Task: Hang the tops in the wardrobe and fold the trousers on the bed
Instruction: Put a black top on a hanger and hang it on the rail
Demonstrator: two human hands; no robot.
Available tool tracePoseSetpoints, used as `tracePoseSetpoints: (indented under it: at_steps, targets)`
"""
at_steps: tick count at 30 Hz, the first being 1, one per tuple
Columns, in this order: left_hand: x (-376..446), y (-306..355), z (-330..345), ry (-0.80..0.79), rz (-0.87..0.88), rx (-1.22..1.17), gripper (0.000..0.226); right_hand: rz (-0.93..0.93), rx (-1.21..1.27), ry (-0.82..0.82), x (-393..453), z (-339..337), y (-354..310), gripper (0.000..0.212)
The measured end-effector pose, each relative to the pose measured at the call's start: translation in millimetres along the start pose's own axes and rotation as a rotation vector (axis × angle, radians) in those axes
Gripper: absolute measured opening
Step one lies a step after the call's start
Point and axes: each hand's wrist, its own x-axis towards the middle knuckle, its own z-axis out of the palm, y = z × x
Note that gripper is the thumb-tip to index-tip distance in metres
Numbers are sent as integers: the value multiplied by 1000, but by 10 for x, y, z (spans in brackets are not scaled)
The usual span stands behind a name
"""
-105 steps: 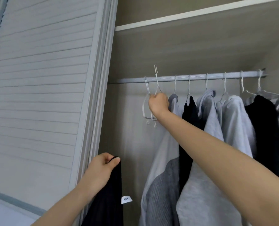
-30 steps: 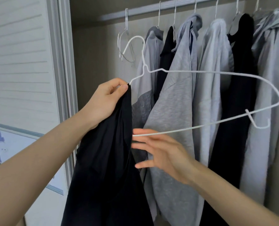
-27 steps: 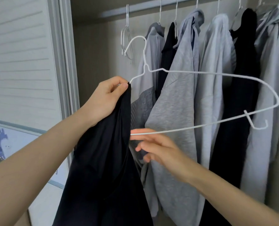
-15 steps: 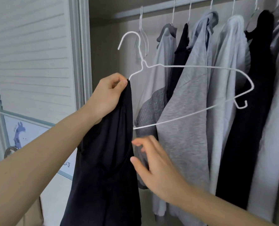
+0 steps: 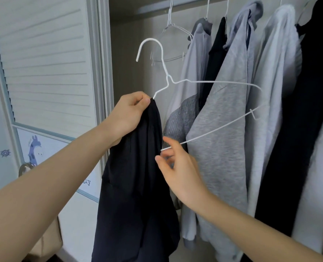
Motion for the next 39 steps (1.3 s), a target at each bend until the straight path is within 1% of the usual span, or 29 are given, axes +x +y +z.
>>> tracePoseSetpoints:
  at_steps: [4, 6, 10, 13, 14, 16, 17, 18, 19, 20, 21, 23, 25, 26, 28, 29, 31, 34, 36, 39]
  targets:
    - [-46, -65, 62, -62, -67, -22, 29, 74, 132, -69, 74, 70, 18, 29]
    - [-74, -87, 88, -70, -85, -56, 28, 90, 112, -146, 60, 83, 20, 27]
    - [-120, -168, 38, -80, -29, -33, 21, -3, -13, -386, -120, 35, 89, 36]
    - [-120, -267, -84, -48, -68, -69, 24, 34, -14, -658, -279, -20, 195, 54]
    - [-111, -285, -127, -28, -89, -85, 24, 48, -77, -747, -331, -26, 227, 55]
    - [-82, -304, -203, 10, -100, -103, 26, -7, -343, -857, -415, -33, 319, 49]
    - [-69, -327, -252, 28, -92, -98, 27, -77, -477, -880, -443, -53, 379, 53]
    - [-61, -357, -307, 42, -79, -76, 27, -154, -578, -888, -462, -94, 440, 64]
    - [-59, -399, -379, 53, -65, -41, 27, -209, -635, -880, -455, -154, 508, 76]
    - [-72, -452, -446, 54, -55, -4, 27, -230, -660, -851, -440, -237, 585, 81]
    - [-84, -516, -536, 51, -46, 31, 26, -233, -668, -810, -378, -326, 650, 79]
    - [-122, -642, -670, 21, -42, 81, 28, -212, -638, -701, -238, -529, 805, 67]
    - [-162, -748, -747, -9, -28, 143, 30, -207, -484, -544, -83, -713, 883, 52]
    - [-175, -795, -773, -25, -11, 206, 31, -210, -372, -457, -15, -786, 890, 48]
    - [-193, -871, -818, -62, 33, 328, 32, -206, -216, -316, 98, -916, 860, 50]
    - [-197, -898, -844, -88, 54, 367, 32, -204, -196, -274, 153, -973, 830, 51]
    - [-201, -941, -908, -151, 92, 417, 34, -217, -232, -229, 234, -1060, 805, 44]
    - [-177, -1005, -984, -233, 157, 544, 30, -261, -333, -239, 295, -1151, 782, 47]
    - [-164, -1045, -1021, -259, 171, 596, 29, -289, -383, -263, 313, -1180, 763, 45]
    - [-126, -1046, -1103, -260, 171, 604, 37, -342, -438, -267, 347, -1197, 688, 40]
